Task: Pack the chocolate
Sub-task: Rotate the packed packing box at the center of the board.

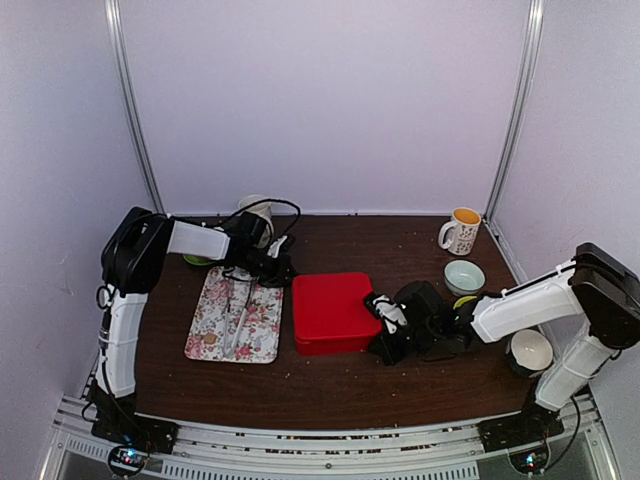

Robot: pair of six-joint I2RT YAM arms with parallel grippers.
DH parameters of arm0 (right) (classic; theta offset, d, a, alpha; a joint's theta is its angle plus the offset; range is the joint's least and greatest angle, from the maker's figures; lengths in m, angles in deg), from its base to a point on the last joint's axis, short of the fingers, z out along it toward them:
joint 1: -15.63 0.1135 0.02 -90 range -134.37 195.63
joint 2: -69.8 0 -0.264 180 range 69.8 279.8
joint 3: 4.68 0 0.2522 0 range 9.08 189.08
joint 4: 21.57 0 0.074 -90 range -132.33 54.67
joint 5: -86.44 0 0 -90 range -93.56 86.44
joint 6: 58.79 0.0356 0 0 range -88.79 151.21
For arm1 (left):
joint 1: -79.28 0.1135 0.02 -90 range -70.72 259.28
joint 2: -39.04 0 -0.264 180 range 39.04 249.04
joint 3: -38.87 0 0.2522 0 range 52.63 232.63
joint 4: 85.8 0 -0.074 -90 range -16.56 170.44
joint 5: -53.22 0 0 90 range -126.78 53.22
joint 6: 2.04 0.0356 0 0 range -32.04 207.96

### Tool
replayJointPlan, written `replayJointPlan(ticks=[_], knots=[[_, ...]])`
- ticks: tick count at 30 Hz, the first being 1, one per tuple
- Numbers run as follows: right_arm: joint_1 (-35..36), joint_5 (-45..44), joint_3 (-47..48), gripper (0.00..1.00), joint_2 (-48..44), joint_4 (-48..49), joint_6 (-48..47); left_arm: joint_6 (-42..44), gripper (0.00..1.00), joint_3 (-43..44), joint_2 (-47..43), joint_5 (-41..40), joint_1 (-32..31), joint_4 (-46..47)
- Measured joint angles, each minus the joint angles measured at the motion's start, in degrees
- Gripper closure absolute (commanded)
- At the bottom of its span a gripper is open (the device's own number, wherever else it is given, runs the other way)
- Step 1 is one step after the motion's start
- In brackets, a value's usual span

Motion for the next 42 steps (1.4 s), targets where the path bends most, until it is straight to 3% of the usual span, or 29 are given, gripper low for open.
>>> replayJointPlan(ticks=[11,17,21,26,28,32,35,39,42], knots=[[-10.49,6.38,1.55,1.0,5.25,2.27,0.2,-3.65,1.0,-18.53,-11.65,-1.38,-0.61,5.53],[-13.88,7.54,5.11,1.0,7.87,1.49,0.46,-6.62,1.0,-23.87,-15.91,-4.22,-3.28,7.21],[-15.32,7.78,6.23,1.0,7.32,0.81,0.74,-8.39,1.0,-26.73,-18.78,-7.17,-5.38,8.24],[-15.41,7.78,5.07,0.93,2.62,-1.84,1.27,-10.29,1.0,-30.27,-24.02,-11.93,-6.19,8.74],[-15.39,7.82,3.72,0.85,-0.55,-3.06,1.79,-11.02,1.0,-31.01,-25.51,-13.27,-6.12,9.53],[-15.37,8.39,0.79,0.59,-6.82,-5.14,3.32,-12.39,0.8,-34.32,-29.4,-15.43,-6.05,11.56],[-15.21,8.35,0.02,0.55,-11.28,-7.32,2.8,-12.52,0.73,-36.41,-32.2,-16.2,-6.05,12.28],[-15.19,7.56,3.96,0.28,-12.83,-11.98,1.66,-12.55,0.68,-37.86,-35.15,-16.26,-6.08,13.25],[-15.32,7.34,13.29,0.07,-9.6,-16.31,-0.83,-13.53,0.68,-39.28,-36.61,-16.37,-6.6,14.75]])
